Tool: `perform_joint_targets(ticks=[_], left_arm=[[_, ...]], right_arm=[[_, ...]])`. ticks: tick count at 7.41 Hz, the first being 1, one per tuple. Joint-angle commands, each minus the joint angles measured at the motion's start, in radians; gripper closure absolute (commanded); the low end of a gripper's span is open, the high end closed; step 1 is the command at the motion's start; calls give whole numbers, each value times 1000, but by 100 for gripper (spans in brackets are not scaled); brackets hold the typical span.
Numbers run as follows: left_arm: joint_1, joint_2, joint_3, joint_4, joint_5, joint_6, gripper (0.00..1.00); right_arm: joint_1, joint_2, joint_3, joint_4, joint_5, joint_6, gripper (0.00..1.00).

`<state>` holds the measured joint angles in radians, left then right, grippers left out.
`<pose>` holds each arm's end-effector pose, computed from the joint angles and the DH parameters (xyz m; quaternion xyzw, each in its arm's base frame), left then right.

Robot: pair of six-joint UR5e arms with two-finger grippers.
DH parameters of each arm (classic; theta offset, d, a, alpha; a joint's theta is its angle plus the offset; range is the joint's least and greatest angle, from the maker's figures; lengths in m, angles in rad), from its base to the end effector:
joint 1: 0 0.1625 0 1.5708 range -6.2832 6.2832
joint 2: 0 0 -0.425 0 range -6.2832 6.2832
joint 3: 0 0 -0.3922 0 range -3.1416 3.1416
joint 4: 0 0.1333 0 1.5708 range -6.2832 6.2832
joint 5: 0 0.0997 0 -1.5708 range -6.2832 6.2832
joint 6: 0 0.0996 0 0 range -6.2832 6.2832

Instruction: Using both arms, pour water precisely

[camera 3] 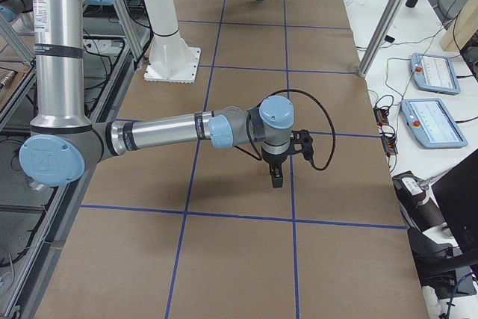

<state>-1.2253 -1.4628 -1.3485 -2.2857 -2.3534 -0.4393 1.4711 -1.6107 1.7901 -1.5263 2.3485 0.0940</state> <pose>0.0911 -0.4392 0.7403 0.0201 0.4135 0.0303 0.9098 0.0151 -0.4858 0.5642 0.0665 -0.3850 -0.0450 0.9194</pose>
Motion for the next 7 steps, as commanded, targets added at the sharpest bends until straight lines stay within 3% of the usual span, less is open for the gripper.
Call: perform_joint_targets(ticks=[1, 3, 5, 7], left_arm=[[1, -21, -1, 5, -85, -35, 100], [0, -53, -67, 6, -223, -164, 100], [33, -118, -197, 9, -236, -399, 100], [166, -201, -292, 11, -216, -645, 100]], right_arm=[[0, 0, 0, 0, 0, 1, 1], [0, 2, 2, 0, 0, 0, 1], [0, 2, 0, 0, 0, 1, 1], [0, 2, -1, 0, -3, 1, 1]])
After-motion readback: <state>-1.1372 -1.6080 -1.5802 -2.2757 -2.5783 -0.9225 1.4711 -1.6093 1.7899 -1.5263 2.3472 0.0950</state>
